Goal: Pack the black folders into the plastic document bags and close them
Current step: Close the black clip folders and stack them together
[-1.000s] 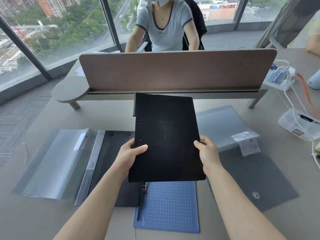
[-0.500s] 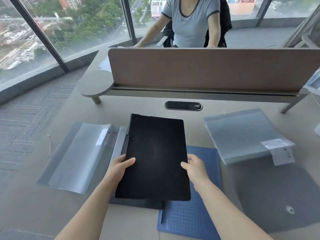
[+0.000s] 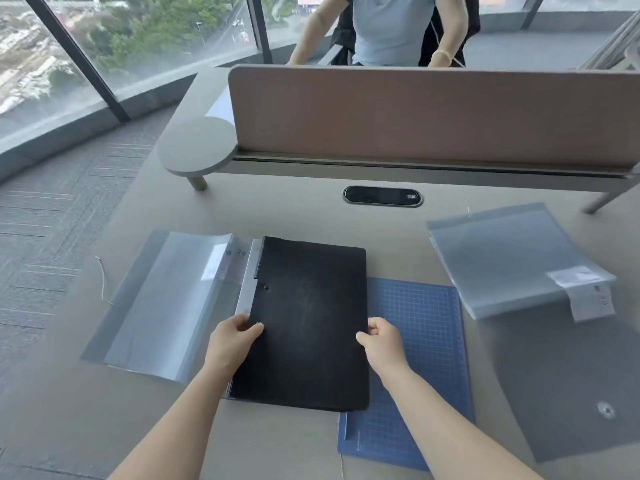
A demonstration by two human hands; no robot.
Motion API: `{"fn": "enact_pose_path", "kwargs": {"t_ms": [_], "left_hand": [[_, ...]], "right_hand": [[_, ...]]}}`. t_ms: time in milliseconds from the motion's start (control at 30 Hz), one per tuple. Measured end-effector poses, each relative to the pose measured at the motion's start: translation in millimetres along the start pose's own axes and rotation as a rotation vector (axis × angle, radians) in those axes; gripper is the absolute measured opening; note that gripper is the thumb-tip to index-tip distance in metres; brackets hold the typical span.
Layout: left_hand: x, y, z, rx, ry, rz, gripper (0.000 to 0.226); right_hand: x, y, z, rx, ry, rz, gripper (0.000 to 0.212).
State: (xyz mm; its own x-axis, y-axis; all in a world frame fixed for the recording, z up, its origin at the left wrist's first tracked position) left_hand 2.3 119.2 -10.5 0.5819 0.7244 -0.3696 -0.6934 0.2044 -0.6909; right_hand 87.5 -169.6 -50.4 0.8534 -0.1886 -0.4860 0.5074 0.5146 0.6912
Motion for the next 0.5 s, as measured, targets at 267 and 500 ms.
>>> {"fn": "enact_pose_path", "kwargs": {"t_ms": [267,500], "left_hand": [[5.0,1.4,0.4,0.222,-0.124,-0.111,0.014],[11.4,6.3,3.5,0.287,-0.177,-0.141,0.013]], "right_hand": [[1.7,5.4,0.5,-0.197,-0.057,0.096,0.025],[-3.6,15.9,-2.6,-0.358,-0.088,0.178,0.019]]}}
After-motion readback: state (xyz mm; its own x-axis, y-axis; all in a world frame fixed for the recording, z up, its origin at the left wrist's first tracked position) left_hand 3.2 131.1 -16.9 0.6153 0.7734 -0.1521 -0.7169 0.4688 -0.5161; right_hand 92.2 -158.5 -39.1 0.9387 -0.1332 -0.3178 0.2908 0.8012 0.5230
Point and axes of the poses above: each hand's wrist, its own x-axis towards the middle knuckle, its own z-axis out of the back of the hand, y = z × x, the point moved 7 cm from there along x, towards the middle knuckle, and after that the axes turned 14 degrees about -y, right-handed, at the moved point
